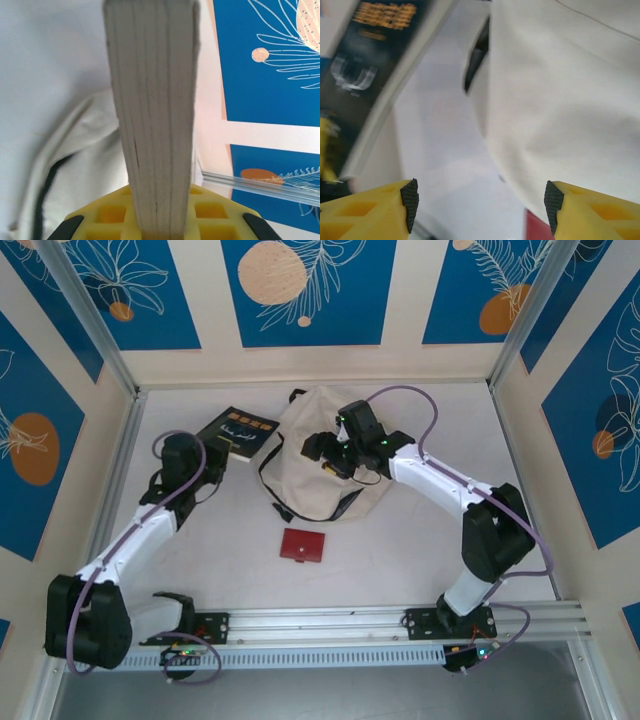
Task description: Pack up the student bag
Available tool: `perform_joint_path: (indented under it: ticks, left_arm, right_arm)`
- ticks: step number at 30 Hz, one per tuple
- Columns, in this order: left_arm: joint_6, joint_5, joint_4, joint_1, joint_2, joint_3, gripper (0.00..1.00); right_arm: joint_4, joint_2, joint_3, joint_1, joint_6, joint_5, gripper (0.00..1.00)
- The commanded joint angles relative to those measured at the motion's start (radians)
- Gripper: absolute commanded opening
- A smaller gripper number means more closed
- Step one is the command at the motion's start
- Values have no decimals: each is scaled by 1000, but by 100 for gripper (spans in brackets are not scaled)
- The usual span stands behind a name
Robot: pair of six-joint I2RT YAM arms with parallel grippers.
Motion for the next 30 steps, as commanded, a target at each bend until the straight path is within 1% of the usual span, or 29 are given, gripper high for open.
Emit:
perform_joint_path:
  ticks: [1,5,8,11,15,20,24,30]
  left_arm:
    - [169,101,-77,50,-90,26,0]
    - [288,83,-248,113,-155,70,0]
    - [380,-17,-437,127,-193,136,0]
    - [446,-53,-535,129,-214,186,0]
    - [510,-76,-612,129,-230,233,0]
    - [559,-82,-652,130,-236,263,0]
    - [577,-71,-668,132,-236,271,0]
    - [591,-69,-673,132,-251,264,0]
  right_arm:
    - [-228,61,89,63,-201,137,70]
    - [-275,173,191,118,-245,139,70]
    - [-335,265,290,164,-273,178,67]
    - [-420,351,402,204,-307,232,64]
    - [-480,431,488,239,-334,299,61]
    - [-512,491,540,257,-363,356,58]
    - [-528,514,558,260,-370,384,45]
    - [-528,485,552,257,-372,442,14]
